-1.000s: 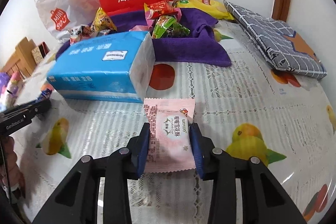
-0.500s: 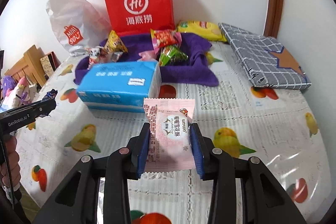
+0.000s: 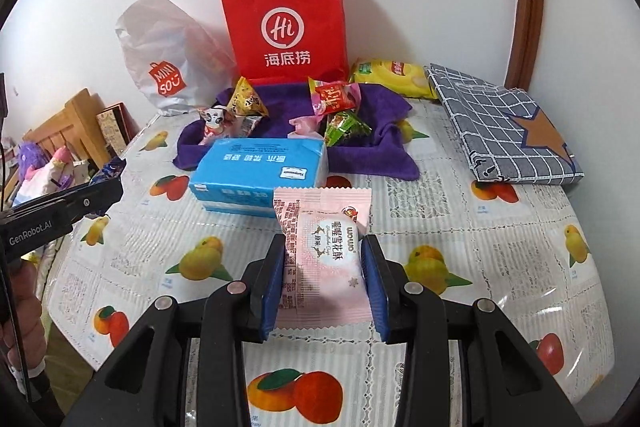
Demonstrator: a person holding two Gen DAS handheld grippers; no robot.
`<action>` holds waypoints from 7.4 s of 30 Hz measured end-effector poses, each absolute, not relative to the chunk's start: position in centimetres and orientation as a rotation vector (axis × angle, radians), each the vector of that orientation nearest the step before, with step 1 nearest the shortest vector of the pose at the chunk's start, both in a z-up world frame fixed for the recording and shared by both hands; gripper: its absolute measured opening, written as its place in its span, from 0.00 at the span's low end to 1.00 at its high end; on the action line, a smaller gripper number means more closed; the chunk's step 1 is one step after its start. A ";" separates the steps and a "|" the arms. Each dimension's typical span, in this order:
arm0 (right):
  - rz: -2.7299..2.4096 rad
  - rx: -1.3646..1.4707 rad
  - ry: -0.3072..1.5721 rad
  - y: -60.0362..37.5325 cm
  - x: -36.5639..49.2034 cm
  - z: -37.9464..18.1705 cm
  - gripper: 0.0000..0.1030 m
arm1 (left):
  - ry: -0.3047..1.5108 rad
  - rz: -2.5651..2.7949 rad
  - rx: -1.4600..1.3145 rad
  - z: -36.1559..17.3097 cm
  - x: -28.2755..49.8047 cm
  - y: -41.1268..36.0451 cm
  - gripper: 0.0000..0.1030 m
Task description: Organize snacks
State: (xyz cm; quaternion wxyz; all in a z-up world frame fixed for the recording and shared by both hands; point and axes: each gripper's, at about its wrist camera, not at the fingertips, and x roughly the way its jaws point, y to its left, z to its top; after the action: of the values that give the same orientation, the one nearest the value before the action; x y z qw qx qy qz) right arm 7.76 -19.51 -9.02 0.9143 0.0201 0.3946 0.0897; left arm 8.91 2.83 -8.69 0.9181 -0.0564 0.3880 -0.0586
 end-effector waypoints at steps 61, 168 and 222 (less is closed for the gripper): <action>0.192 0.051 0.718 -17.3 17.7 -2.3 0.37 | 0.765 -0.112 -0.083 -3.7 18.8 3.4 0.36; 0.147 0.078 0.824 -20.8 30.0 -10.3 0.74 | 0.936 -0.142 -0.077 -9.9 30.3 1.4 0.75; 0.024 0.081 0.703 -20.1 10.1 0.1 0.96 | 0.688 -0.061 -0.059 -0.1 10.3 4.0 0.95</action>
State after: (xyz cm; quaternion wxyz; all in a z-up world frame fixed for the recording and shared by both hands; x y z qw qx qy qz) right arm 10.13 -20.10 0.09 0.9380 0.0394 0.3443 0.0120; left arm 10.29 4.02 -0.05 0.9405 -0.0290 0.3371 -0.0298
